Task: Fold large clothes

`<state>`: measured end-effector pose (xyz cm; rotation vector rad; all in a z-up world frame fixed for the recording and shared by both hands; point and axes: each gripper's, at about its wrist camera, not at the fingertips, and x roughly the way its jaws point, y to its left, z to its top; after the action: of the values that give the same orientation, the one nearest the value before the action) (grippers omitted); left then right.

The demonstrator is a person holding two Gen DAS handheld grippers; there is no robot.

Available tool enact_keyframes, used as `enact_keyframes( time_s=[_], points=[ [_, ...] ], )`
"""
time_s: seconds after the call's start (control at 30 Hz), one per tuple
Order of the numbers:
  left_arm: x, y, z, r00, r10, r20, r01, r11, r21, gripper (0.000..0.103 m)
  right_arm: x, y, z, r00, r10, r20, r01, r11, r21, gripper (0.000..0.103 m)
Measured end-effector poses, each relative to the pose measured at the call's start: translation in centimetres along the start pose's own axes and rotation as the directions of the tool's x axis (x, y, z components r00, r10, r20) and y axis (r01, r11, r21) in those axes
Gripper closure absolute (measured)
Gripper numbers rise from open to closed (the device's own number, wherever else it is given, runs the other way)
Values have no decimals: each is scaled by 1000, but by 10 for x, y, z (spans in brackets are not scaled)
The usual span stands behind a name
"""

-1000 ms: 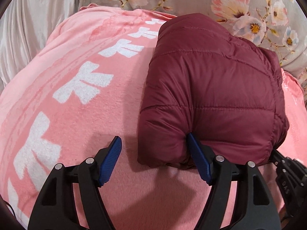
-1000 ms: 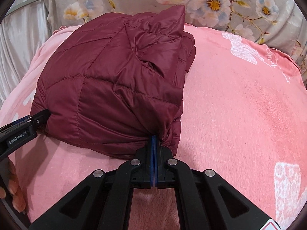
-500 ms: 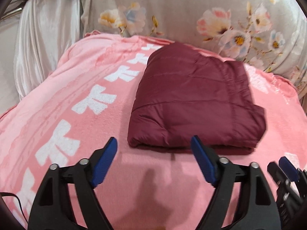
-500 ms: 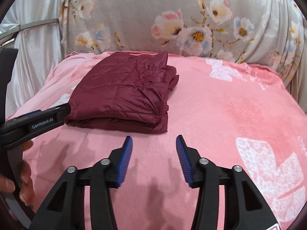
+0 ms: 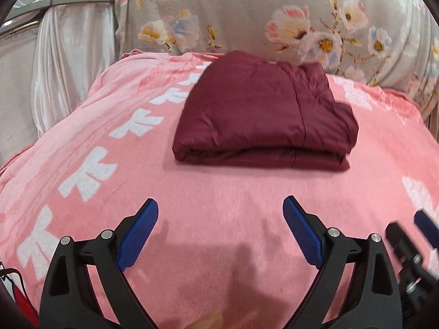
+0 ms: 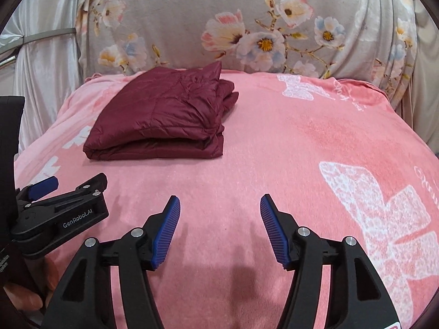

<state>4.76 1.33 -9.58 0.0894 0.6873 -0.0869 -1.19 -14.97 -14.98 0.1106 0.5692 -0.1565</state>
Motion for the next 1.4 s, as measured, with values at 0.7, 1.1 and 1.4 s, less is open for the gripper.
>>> enact_keyframes(
  time_s=[0.7,1.1,1.4],
  points=[
    [5,-4,-5,1000,2,-12,-2,1000,9,13,11,7,-5,997,-40,-64,39,999,-16,43],
    [1,-10,-7,1000,24,-3,-24,999,40,13,17,10,-3,996,-32,-82,33,999,9,43],
    [2,-15,-8,999,38,-10,-38,998,56,13,14,17,-6,997,-42,-70,41,999,-24,43]
  ],
)
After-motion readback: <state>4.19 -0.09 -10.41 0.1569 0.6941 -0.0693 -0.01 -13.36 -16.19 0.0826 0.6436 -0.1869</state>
